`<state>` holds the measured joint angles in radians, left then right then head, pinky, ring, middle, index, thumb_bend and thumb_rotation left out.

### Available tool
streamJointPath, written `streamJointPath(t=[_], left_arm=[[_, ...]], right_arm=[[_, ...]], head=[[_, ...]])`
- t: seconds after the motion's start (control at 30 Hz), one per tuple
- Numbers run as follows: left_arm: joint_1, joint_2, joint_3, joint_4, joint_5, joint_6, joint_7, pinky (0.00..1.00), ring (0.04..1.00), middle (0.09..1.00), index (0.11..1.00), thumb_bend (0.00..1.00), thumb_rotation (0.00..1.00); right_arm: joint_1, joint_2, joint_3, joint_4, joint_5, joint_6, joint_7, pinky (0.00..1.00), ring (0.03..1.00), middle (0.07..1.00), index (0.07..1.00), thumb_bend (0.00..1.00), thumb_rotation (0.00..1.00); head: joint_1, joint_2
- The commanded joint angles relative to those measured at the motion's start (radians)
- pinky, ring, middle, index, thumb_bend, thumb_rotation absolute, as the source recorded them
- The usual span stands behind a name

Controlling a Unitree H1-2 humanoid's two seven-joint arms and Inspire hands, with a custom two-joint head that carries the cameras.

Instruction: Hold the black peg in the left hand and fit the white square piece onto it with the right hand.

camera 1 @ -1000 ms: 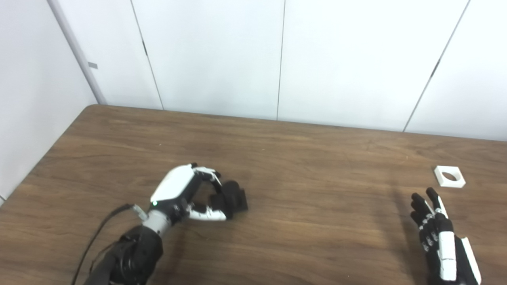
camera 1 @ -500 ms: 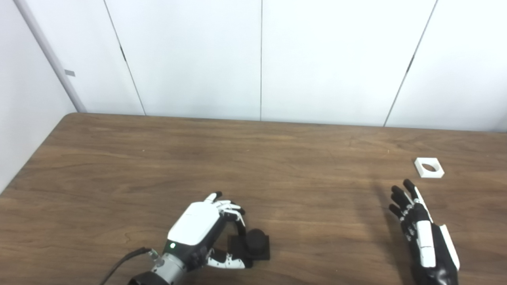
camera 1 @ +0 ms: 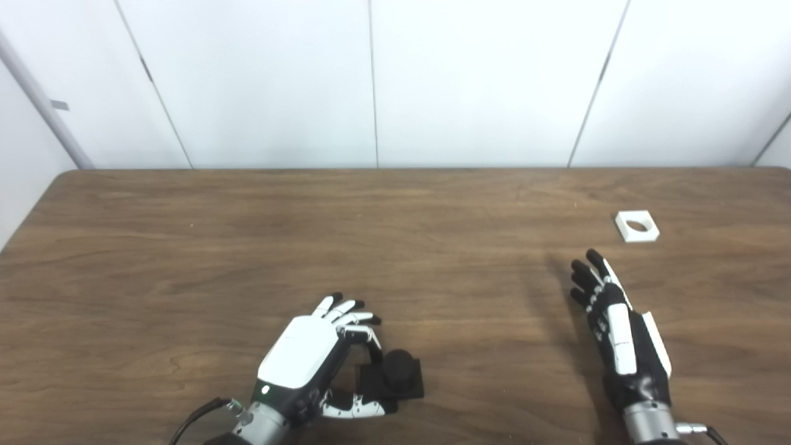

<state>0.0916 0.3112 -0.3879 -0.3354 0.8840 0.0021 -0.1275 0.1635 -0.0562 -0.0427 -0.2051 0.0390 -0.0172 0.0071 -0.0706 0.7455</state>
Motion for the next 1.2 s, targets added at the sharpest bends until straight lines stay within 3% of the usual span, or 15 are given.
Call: streamJointPath(t=[0.0, 0.2, 0.3, 0.5, 0.57, 0.67, 0.8, 1.03, 1.1, 1.17], left_arm=[[0.013, -0.001, -0.016, 0.02, 0.016, -0.013, -0.019, 1.0, 0.912, 0.817, 0.488, 0.52, 0.05], [0.021, -0.013, -0.014, 0.044, 0.008, -0.011, -0.02, 1.0, 0.907, 0.811, 0.488, 0.52, 0.04], [0.021, -0.012, -0.014, 0.051, 0.006, -0.015, -0.022, 1.0, 0.905, 0.811, 0.488, 0.52, 0.05], [0.024, -0.011, -0.007, 0.054, -0.017, -0.02, -0.03, 1.0, 0.892, 0.797, 0.488, 0.52, 0.04], [0.025, -0.009, -0.008, 0.052, -0.02, -0.017, -0.037, 1.0, 0.895, 0.799, 0.488, 0.52, 0.04], [0.025, -0.005, -0.007, 0.054, -0.022, -0.019, -0.04, 1.0, 0.893, 0.799, 0.488, 0.52, 0.04], [0.025, -0.001, -0.006, 0.055, -0.028, -0.026, -0.035, 1.0, 0.887, 0.796, 0.488, 0.52, 0.05], [0.024, 0.001, -0.004, 0.071, -0.037, -0.048, -0.016, 0.97, 0.868, 0.781, 0.487, 0.52, 0.04], [0.024, 0.002, -0.003, 0.073, -0.039, -0.053, -0.015, 0.97, 0.866, 0.78, 0.487, 0.52, 0.04], [0.023, 0.003, -0.004, 0.073, -0.039, -0.053, -0.021, 0.97, 0.864, 0.781, 0.487, 0.52, 0.04]], right_arm=[[0.037, 0.027, 0.014, -0.018, 0.011, 0.011, 0.004, 0.9, 0.925, 0.906, 0.93, 0.61, 1.0], [0.025, 0.035, 0.004, -0.056, 0.033, 0.051, -0.02, 0.9, 0.908, 0.895, 0.91, 0.61, 0.96], [0.015, 0.031, -0.003, -0.08, 0.041, 0.063, -0.027, 0.9, 0.908, 0.899, 0.911, 0.55, 0.93], [-0.023, -0.021, -0.032, -0.125, 0.007, 0.1, -0.033, 0.92, 0.906, 0.887, 0.863, 0.54, 0.68], [-0.036, -0.036, -0.049, -0.14, 0.004, 0.118, -0.032, 0.89, 0.908, 0.891, 0.834, 0.54, 0.55], [-0.062, -0.052, -0.073, -0.162, -0.016, 0.156, -0.047, 0.85, 0.893, 0.877, 0.801, 0.59, 0.45], [-0.105, -0.101, -0.089, -0.175, -0.114, 0.195, -0.067, 0.88, 0.896, 0.869, 0.77, 0.63, 0.42], [-0.199, -0.187, -0.139, -0.179, -0.098, 0.299, -0.033, 0.85, 0.91, 0.882, 0.73, 0.69, 0.25], [-0.225, -0.222, -0.138, -0.175, -0.119, 0.334, -0.02, 0.82, 0.896, 0.876, 0.711, 0.71, 0.23], [-0.251, -0.262, -0.128, -0.174, -0.164, 0.389, -0.013, 0.86, 0.896, 0.872, 0.7, 0.73, 0.24]], head=[[-0.006, 0.003], [-0.038, 0.012], [-0.046, 0.014], [-0.093, 0.017], [-0.121, 0.015], [-0.142, 0.011], [-0.153, 0.009], [-0.199, -0.007], [-0.22, -0.009], [-0.225, -0.01]])
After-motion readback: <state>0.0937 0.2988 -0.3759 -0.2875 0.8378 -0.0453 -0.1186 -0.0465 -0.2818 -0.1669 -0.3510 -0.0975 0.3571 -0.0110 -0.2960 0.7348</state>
